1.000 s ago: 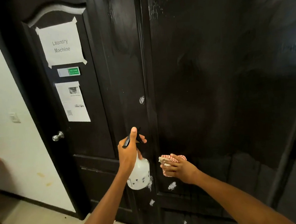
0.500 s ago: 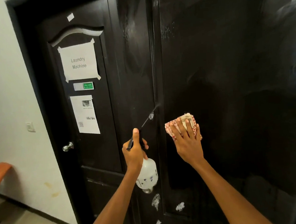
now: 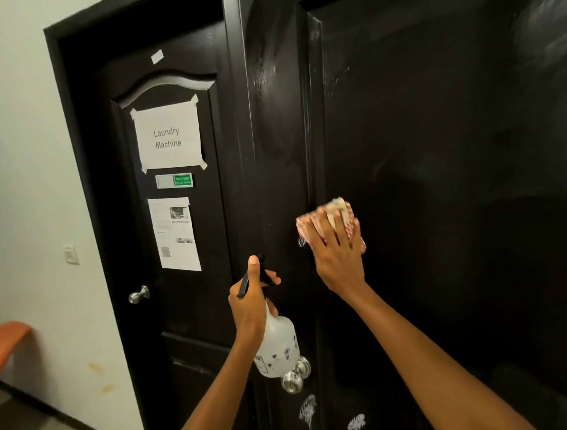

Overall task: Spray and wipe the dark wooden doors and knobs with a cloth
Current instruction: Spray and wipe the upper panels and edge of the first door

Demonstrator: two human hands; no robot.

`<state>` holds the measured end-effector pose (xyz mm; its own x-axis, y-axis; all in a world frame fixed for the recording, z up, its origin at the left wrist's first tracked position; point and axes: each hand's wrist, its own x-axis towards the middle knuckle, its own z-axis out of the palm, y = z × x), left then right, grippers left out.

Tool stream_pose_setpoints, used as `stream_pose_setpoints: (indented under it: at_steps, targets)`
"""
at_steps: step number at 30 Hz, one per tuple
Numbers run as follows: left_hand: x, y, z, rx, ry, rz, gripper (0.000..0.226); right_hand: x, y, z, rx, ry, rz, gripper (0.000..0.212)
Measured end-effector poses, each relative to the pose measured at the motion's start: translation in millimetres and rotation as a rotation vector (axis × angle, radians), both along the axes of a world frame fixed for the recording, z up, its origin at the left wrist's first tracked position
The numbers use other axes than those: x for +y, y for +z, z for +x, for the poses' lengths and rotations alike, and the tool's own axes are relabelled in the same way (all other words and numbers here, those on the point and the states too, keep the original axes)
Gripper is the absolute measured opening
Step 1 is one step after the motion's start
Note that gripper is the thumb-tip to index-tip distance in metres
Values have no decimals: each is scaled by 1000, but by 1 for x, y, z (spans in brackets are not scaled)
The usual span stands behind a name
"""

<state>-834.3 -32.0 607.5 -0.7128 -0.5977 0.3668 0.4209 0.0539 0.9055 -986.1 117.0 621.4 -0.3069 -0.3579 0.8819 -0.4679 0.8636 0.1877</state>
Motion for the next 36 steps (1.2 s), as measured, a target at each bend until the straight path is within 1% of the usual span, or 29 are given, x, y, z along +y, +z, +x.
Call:
stream_pose_setpoints:
  at_steps: [3,5,6,8,10,12,13,14,16,18,23,26,28,29,30,31,33,36]
  targets:
    - [-8,3,5,15,5,-30,62,-34,45,-2,31,45,46,67]
    - [-13,5,8,23,10,-41,62,-49,56,-3,36,89,128,64]
    - [-15,5,9,27,11,-43,62,-53,53,-5,41,114,197,64]
    - [-19,1,11,25,16,-47,62,-52,29,-10,45,168,385,66]
    - [-23,-5,14,26,8,-47,62,-38,-16,-14,20,219,621,69]
    - [-27,-6,17,31,4,-46,61,-18,-61,-19,2,226,869,71]
    - [-28,-6,18,29,8,-51,60,-9,-76,-22,10,222,954,73]
    - [-28,-4,18,29,8,-61,60,-2,-84,-24,7,210,987,76]
    - [-28,1,20,40,-15,-78,59,1,-75,-21,-1,158,938,80]
    - [-28,9,21,55,-35,-93,60,-8,-42,-16,25,129,793,79]
    - [-28,33,20,72,-46,-116,61,-31,88,-9,82,61,367,63]
    - [-33,52,19,104,-39,-123,61,-53,164,-9,78,29,137,61]
    - [-40,67,20,121,-14,-117,61,-68,187,-10,92,17,54,58]
    - [-44,74,20,130,-2,-119,62,-74,187,-11,102,27,63,58]
    - [-47,79,20,134,6,-124,62,-78,178,-14,110,45,119,58]
    - [-51,83,21,138,14,-128,61,-82,163,-16,114,74,224,59]
    - [-57,88,22,152,24,-133,60,-83,115,-17,109,128,521,63]
    - [-61,87,28,166,27,-134,60,-67,30,-13,-19,203,954,64]
